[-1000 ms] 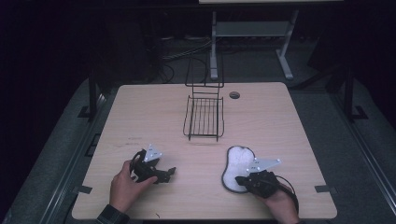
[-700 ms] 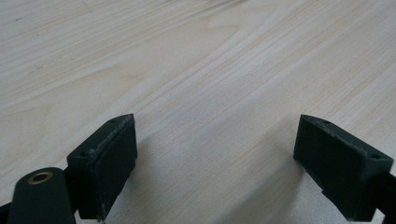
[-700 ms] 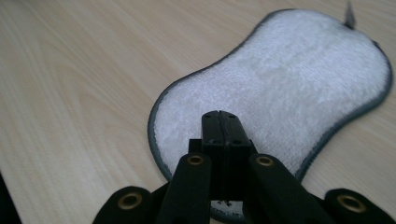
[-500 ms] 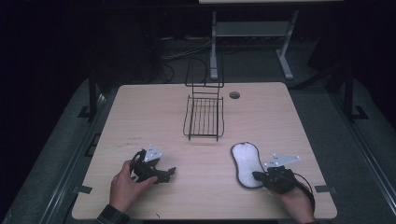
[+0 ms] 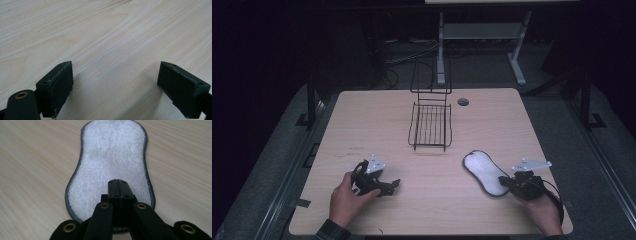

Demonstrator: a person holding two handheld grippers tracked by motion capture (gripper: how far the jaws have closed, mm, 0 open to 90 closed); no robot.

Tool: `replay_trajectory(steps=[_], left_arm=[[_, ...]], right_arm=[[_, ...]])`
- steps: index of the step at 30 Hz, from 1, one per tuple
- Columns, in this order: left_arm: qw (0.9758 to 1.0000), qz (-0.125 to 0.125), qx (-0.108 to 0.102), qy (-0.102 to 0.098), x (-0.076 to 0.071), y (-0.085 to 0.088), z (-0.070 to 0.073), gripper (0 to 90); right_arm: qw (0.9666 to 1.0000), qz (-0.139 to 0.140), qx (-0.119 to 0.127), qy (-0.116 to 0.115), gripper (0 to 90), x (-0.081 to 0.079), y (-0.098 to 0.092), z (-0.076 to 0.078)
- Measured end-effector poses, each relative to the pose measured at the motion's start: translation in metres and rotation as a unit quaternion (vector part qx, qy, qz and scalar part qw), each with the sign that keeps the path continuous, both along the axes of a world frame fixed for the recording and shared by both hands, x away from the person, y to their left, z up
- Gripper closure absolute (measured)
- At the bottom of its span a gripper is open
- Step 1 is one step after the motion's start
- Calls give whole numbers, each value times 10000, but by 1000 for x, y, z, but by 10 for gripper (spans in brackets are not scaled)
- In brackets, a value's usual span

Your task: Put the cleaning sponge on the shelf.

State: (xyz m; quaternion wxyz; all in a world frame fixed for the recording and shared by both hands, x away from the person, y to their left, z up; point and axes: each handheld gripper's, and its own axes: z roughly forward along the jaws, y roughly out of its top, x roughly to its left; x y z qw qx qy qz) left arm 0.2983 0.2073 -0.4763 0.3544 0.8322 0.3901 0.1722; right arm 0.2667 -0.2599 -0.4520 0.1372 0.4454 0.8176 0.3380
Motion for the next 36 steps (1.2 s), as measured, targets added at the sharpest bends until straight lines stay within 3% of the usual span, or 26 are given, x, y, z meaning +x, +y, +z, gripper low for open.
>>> replay_trajectory(steps=[6, 11, 21, 27, 36], left_arm=[[10000, -1, -3, -1, 0, 0, 0, 125], [10000, -1, 1, 2, 0, 0, 0, 125], [10000, -1, 1, 3, 0, 0, 0, 125], [10000, 2, -2, 2, 0, 0, 0, 125], [10000, 2, -1, 3, 0, 0, 0, 125]], right_arm=[[9998, -4, 203, 89, 812, 3, -5, 3], [9991, 64, 362, 218, 613, 9, 0, 13], [9996, -74, 66, 279, 238, 32, 17, 12], [9995, -109, -3, 289, 141, 48, 24, 10], [9990, 19, -152, 429, 134, 60, 33, 0]])
